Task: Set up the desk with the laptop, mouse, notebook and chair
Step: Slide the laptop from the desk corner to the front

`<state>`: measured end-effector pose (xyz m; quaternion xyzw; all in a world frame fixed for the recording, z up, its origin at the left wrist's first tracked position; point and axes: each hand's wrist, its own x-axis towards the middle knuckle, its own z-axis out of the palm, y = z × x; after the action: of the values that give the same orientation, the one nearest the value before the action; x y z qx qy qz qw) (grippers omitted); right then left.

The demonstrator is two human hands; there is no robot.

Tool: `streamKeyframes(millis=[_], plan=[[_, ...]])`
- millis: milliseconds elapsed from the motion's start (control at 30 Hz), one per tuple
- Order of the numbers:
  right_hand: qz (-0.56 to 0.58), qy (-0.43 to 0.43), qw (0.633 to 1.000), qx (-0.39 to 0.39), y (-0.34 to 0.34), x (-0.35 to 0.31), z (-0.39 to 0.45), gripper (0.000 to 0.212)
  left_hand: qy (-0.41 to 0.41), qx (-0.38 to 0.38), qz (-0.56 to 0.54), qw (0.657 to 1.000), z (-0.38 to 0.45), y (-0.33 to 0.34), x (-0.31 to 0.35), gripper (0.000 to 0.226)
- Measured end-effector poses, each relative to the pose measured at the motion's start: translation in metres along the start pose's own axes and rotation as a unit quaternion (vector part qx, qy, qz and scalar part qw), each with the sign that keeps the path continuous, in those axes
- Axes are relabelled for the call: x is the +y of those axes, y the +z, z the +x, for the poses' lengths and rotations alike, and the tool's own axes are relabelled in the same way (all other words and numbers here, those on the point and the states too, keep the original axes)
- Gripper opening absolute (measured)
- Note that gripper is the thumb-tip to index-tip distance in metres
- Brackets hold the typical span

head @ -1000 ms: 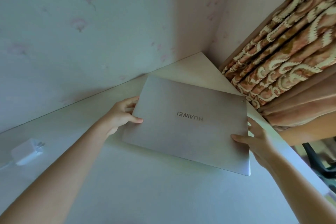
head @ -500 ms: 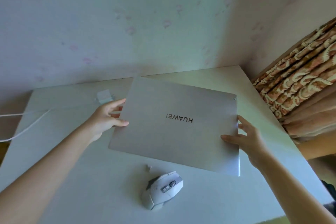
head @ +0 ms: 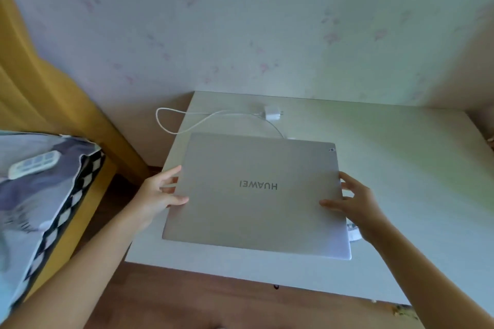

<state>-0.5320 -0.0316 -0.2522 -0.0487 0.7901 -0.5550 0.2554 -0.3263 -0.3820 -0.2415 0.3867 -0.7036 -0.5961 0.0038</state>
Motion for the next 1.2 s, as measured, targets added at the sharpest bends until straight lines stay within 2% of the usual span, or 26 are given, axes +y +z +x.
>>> streamKeyframes(millis=[200, 333, 633, 733, 867, 967, 1067, 1200], plan=[[-0.040, 0.025, 0.999, 0.020, 0.079, 0.020, 0.002, 0.071, -0.028, -0.010, 0.010, 1.000, 0.019, -0.051, -0.054, 0.083], [-0.040, 0.068, 0.997, 0.020, 0.108, 0.045, 0.006, 0.077, -0.046, -0.047, 0.039, 0.997, 0.035, -0.063, -0.077, 0.084], [-0.107, 0.094, 0.989, 0.032, 0.118, 0.061, 0.001, 0.080, -0.089, -0.140, 0.049, 0.985, 0.055, -0.081, -0.091, 0.082], [-0.149, 0.108, 0.983, 0.023, 0.112, 0.052, -0.001, 0.073, -0.106, -0.167, 0.081, 0.977, 0.062, -0.089, -0.081, 0.072], [-0.149, 0.118, 0.981, 0.047, 0.099, 0.025, 0.002, 0.052, -0.014, -0.127, 0.219, 0.967, 0.072, -0.090, -0.045, 0.040], [-0.151, 0.078, 0.985, 0.042, 0.100, -0.002, 0.014, 0.047, 0.042, -0.143, 0.187, 0.971, 0.082, -0.072, -0.008, 0.045], [-0.177, 0.020, 0.983, 0.052, 0.104, -0.029, 0.036, 0.052, 0.070, -0.182, 0.134, 0.972, 0.094, -0.038, 0.020, 0.049], [-0.175, -0.005, 0.983, 0.050, 0.106, -0.055, 0.081, 0.051, 0.104, -0.183, 0.081, 0.974, 0.128, 0.015, 0.052, 0.053]])
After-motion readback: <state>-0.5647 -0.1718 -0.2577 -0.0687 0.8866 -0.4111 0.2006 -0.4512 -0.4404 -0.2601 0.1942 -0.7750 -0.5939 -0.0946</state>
